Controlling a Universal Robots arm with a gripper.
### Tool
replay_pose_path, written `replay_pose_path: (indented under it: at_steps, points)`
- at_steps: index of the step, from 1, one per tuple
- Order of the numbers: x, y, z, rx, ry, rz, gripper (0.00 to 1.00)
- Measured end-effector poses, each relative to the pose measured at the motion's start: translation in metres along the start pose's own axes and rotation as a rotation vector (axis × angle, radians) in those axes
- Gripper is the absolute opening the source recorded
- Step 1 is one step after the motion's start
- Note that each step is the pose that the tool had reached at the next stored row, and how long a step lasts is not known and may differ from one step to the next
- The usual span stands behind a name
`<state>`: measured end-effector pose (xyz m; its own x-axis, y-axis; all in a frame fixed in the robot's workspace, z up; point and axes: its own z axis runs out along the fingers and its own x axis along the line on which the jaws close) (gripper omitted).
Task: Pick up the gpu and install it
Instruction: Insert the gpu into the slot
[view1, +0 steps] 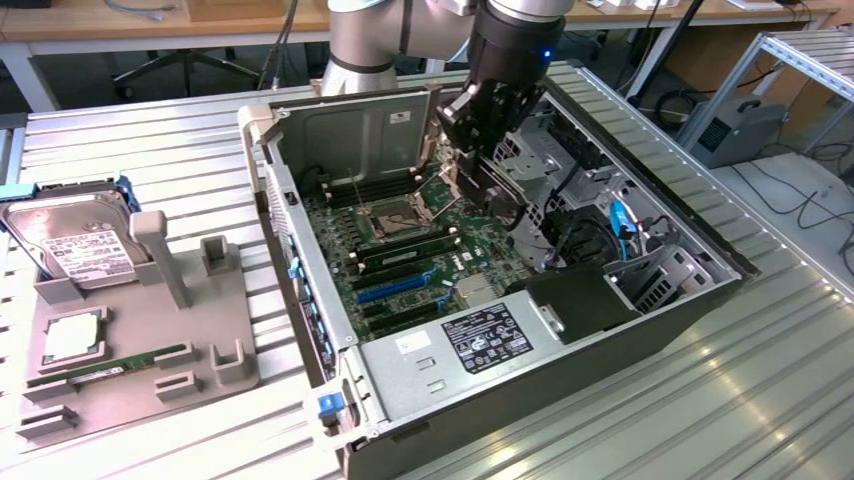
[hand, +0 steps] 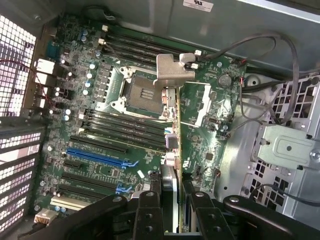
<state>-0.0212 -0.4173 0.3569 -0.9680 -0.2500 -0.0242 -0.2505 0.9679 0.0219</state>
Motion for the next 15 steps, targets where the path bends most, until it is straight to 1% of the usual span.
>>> replay_pose_path:
  at_steps: [15]
  points:
    - [0.0000, 0.0000, 0.0000, -0.0019, 0.0017, -0.077, 0.27]
